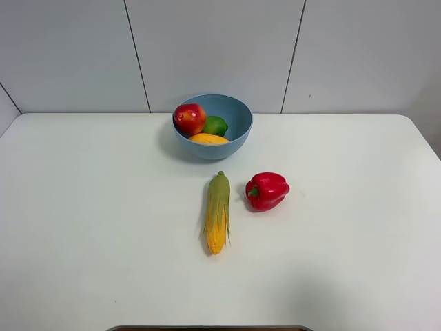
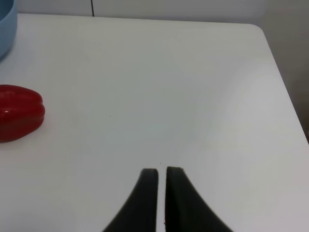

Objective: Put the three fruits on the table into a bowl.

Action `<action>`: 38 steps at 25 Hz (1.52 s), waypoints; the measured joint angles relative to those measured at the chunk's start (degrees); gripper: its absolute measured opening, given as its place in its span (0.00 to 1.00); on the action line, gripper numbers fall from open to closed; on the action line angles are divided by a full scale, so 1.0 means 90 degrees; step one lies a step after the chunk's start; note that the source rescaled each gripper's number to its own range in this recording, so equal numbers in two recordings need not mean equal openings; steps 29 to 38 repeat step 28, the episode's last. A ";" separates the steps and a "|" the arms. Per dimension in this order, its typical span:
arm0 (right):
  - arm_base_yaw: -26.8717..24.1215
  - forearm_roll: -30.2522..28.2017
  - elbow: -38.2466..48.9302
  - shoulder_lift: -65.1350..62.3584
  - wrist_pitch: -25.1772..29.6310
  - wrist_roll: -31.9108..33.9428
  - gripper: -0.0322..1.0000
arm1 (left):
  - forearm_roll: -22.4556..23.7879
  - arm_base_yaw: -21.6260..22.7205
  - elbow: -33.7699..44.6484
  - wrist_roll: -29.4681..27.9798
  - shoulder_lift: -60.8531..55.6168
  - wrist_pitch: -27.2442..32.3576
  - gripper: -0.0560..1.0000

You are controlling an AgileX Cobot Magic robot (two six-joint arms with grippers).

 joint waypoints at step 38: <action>0.0000 0.0000 0.0000 0.0000 0.0000 0.0000 0.03 | 0.0000 0.0275 0.0000 0.0000 0.0000 -0.0027 1.00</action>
